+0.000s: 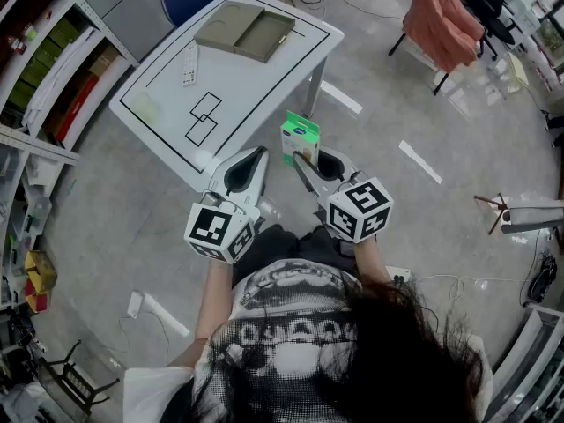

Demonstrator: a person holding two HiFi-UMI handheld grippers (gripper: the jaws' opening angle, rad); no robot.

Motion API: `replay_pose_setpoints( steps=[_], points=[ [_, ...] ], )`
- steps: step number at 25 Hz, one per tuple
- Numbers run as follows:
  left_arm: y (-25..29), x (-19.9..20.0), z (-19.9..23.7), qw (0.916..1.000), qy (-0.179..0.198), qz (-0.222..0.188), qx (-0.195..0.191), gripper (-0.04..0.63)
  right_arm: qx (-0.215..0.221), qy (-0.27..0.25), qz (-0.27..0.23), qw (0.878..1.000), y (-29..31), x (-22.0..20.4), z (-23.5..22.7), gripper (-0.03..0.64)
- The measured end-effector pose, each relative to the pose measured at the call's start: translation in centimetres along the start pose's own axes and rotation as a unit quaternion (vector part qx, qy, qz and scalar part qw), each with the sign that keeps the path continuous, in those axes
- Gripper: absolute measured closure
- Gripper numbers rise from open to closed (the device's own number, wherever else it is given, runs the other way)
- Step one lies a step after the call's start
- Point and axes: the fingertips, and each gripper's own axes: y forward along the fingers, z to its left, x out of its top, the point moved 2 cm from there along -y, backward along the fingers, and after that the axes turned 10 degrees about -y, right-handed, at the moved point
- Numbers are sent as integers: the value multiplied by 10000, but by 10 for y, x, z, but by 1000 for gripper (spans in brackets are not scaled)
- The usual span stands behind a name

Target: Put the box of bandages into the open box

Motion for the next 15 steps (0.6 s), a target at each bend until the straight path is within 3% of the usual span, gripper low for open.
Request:
replay_pose_setpoints(
  steps=[15],
  points=[
    [-13,-2,19,9999,-4,97,-134,595,-179,310,33,9994,11,-8,5,526]
  ],
)
